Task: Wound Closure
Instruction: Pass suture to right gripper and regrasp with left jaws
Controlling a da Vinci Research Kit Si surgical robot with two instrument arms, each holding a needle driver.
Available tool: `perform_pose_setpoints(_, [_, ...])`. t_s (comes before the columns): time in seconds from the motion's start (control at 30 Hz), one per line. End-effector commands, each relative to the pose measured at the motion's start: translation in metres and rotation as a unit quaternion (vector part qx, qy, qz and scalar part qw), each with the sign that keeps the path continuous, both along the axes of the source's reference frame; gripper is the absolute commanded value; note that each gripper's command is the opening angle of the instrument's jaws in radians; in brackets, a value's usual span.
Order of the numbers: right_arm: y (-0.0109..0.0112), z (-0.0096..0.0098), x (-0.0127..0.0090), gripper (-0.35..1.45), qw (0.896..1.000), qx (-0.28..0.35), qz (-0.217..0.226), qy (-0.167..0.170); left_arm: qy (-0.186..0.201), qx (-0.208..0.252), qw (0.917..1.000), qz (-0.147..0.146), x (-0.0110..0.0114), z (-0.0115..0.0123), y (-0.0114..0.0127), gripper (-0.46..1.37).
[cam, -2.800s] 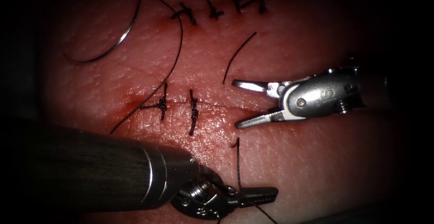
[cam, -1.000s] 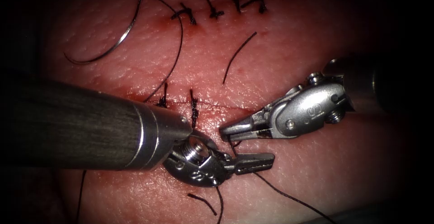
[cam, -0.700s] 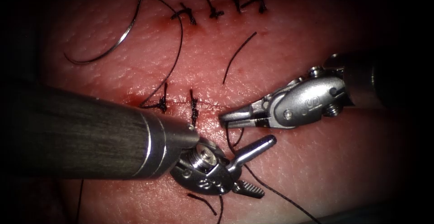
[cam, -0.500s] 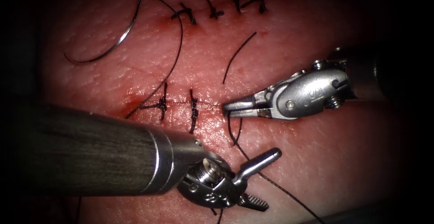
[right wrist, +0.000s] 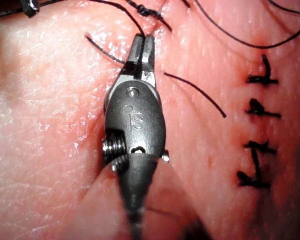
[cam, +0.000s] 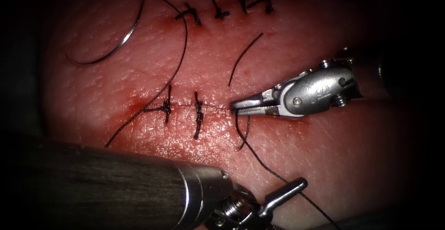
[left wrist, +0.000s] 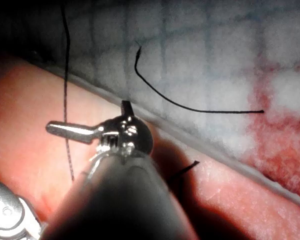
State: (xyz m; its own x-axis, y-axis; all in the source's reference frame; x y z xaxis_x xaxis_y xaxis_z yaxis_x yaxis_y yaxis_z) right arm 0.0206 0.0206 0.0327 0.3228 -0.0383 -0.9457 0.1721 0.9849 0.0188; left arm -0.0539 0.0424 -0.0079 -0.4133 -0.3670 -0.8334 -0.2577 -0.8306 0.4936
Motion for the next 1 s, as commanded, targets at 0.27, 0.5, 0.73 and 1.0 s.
perform_pose_setpoints(0.27, [-0.0001,0.0009,0.0,-0.35,0.999,0.037,0.011,-0.028,-0.008,-0.017,0.9998,-0.009,-0.002,0.0006,-0.0011,1.22])
perform_pose_setpoints(0.5, [0.0001,0.0013,0.0001,-0.35,0.997,0.051,0.017,-0.054,-0.022,-0.044,0.9982,-0.034,-0.0033,-0.0005,-0.001,1.1])
perform_pose_setpoints(0.73, [0.0,0.0013,0.0002,-0.35,0.995,0.066,0.019,-0.069,-0.01,-0.093,0.9943,-0.051,-0.0046,-0.0006,-0.0002,0.91])
perform_pose_setpoints(1.0, [0.0,0.0013,0.0002,-0.35,0.994,0.072,0.017,-0.078,-0.007,-0.098,0.9938,-0.052,-0.0051,-0.0007,-0.0004,0.8])
